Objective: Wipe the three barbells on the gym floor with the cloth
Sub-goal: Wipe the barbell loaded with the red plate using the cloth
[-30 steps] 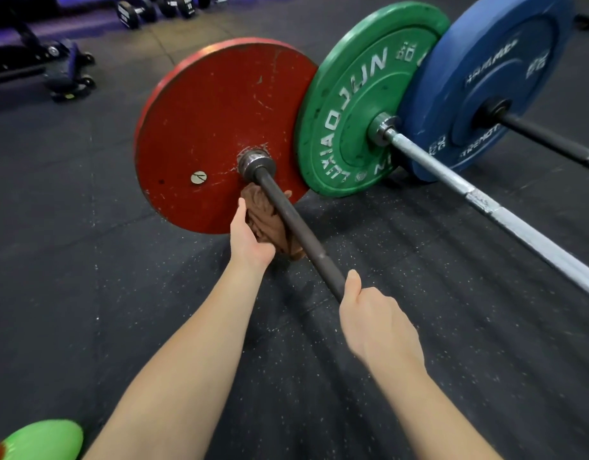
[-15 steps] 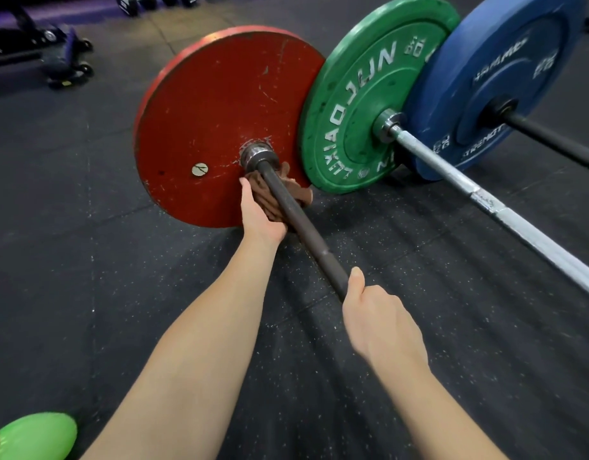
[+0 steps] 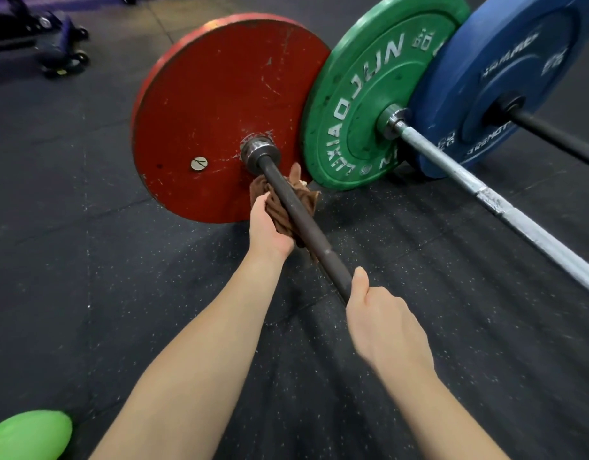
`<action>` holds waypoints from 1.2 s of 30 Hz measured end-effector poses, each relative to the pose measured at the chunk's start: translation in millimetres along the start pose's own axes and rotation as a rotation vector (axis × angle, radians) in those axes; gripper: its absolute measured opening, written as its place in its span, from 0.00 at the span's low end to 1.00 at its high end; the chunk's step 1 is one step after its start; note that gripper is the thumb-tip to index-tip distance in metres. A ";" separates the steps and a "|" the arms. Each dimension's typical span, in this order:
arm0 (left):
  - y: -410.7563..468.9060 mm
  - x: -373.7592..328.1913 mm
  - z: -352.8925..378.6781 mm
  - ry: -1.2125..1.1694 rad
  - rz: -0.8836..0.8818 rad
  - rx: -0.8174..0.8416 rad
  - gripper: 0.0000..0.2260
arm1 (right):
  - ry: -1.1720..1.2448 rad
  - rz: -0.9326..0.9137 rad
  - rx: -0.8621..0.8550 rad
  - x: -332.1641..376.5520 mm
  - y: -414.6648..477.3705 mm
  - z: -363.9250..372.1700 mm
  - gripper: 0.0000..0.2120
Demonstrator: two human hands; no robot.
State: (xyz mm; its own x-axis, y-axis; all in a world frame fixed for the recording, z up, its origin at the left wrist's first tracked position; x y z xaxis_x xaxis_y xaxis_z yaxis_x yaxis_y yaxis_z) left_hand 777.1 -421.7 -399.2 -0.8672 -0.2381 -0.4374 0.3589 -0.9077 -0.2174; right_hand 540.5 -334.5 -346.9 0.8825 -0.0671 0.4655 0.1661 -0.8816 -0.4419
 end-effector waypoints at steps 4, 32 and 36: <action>23.1 -18.2 -3.7 -0.075 0.027 -0.044 0.21 | -0.050 -0.039 -0.012 5.0 -0.2 -1.3 0.28; -10.7 -0.6 -0.7 -0.011 -0.017 0.020 0.20 | 0.001 -0.021 -0.007 4.5 -1.0 -0.6 0.28; -23.7 17.3 1.4 -0.058 -0.056 0.111 0.22 | 0.012 -0.014 0.017 5.6 -1.0 -1.0 0.28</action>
State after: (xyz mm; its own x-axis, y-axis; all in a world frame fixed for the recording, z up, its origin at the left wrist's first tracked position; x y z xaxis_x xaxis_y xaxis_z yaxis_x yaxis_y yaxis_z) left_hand 753.1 -404.8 -400.4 -0.9042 -0.2029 -0.3758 0.2721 -0.9519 -0.1409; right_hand 544.8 -334.5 -343.1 0.8749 -0.0607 0.4805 0.1857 -0.8743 -0.4486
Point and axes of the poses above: each hand's wrist, its own y-axis towards the middle knuckle, its own z-axis out of the palm, x = y × z, the point moved 9 cm from there along y, towards the middle knuckle, and after that the axes turned 6 degrees about x, right-handed, at the moved point
